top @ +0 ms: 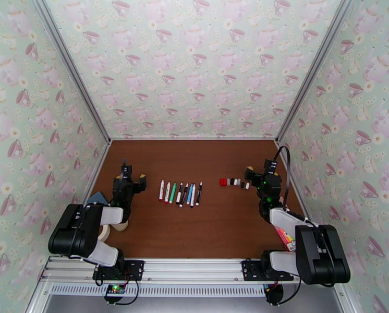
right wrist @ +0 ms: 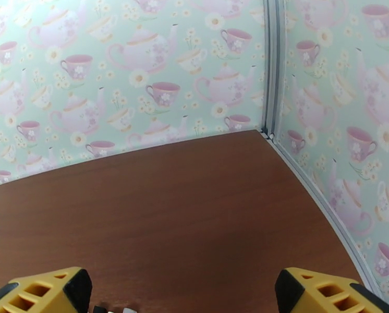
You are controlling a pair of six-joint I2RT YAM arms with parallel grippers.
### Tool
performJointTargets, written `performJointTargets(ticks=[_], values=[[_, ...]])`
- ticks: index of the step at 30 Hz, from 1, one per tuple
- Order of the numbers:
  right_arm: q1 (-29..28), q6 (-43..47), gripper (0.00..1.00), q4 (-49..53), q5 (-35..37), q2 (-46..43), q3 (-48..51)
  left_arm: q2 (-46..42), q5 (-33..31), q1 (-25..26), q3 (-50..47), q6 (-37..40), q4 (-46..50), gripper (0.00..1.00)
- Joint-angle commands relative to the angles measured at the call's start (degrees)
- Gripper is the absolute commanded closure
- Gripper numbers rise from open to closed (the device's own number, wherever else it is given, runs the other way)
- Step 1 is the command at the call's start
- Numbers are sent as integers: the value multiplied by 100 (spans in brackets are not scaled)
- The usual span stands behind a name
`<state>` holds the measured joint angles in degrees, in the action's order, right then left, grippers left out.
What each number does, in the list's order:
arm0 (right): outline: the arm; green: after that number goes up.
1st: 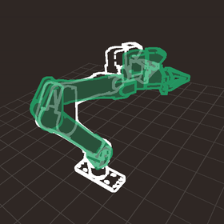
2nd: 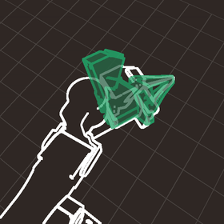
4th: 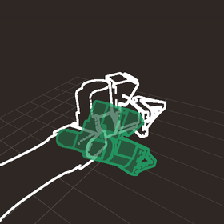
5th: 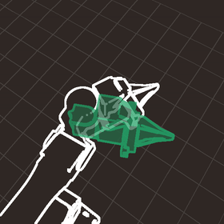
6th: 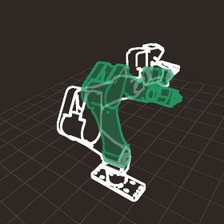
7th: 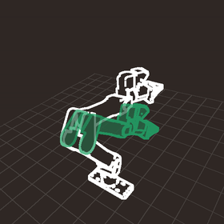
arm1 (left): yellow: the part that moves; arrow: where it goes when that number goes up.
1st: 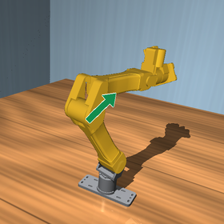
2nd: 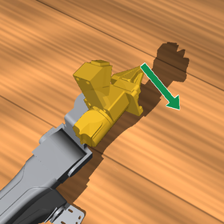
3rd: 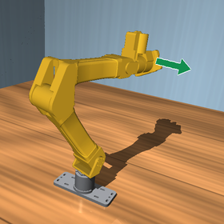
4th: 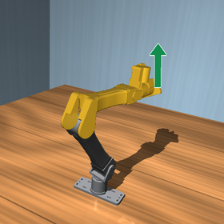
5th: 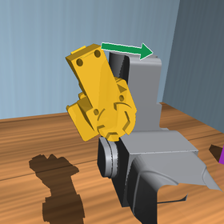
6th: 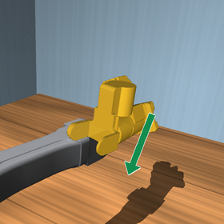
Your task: Open the pen caps
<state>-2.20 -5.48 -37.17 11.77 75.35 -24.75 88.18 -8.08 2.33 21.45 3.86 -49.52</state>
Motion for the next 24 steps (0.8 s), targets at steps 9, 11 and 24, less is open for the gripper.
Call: performJointTargets(ticks=[9, 11, 24], values=[[-39, 262, 0, -1874, -415, 1341, 456, -30, 122, -8, 77, -52, 21, 0], [-39, 282, 0, -1549, -432, 1353, 252, -22, 125, -13, 80, -52, 21, 0], [-36, 351, 0, -1465, -678, 1340, 234, -21, 118, -7, 74, -52, 19, 0]])
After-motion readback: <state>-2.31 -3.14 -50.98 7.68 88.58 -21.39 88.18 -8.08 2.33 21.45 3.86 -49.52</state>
